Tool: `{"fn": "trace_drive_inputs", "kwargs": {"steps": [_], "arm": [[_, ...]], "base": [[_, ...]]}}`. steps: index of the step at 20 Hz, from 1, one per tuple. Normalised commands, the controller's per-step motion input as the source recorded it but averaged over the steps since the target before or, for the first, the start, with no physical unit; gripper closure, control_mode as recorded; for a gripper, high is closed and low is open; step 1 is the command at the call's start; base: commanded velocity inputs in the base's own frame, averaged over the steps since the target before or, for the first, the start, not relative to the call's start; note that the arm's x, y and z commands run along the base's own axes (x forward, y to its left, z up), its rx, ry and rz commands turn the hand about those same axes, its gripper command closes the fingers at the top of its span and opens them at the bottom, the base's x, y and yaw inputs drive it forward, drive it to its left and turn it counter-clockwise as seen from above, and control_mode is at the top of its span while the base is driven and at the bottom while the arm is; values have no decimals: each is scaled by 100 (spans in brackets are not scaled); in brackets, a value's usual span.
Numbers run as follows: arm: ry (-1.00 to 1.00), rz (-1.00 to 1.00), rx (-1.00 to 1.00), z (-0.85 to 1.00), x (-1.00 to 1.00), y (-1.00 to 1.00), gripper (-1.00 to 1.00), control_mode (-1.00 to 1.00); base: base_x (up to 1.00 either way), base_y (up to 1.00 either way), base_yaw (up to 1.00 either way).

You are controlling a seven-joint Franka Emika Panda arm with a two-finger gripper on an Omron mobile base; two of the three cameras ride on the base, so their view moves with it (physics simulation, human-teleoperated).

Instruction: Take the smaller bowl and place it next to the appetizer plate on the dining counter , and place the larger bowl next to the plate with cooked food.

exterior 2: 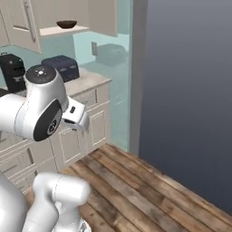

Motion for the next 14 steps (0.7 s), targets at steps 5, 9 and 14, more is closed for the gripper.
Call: {"fn": "trace_drive_inputs", "kwargs": {"steps": [5, 9, 14], "arm": [[0, 0, 0, 0, 0, 0, -100, 100], [0, 0, 0, 0, 0, 0, -100, 100], [0, 0, 0, 0, 0, 0, -100, 100]], "base": [[71, -25, 42], [60, -21, 40], [57, -3, 35]]}}
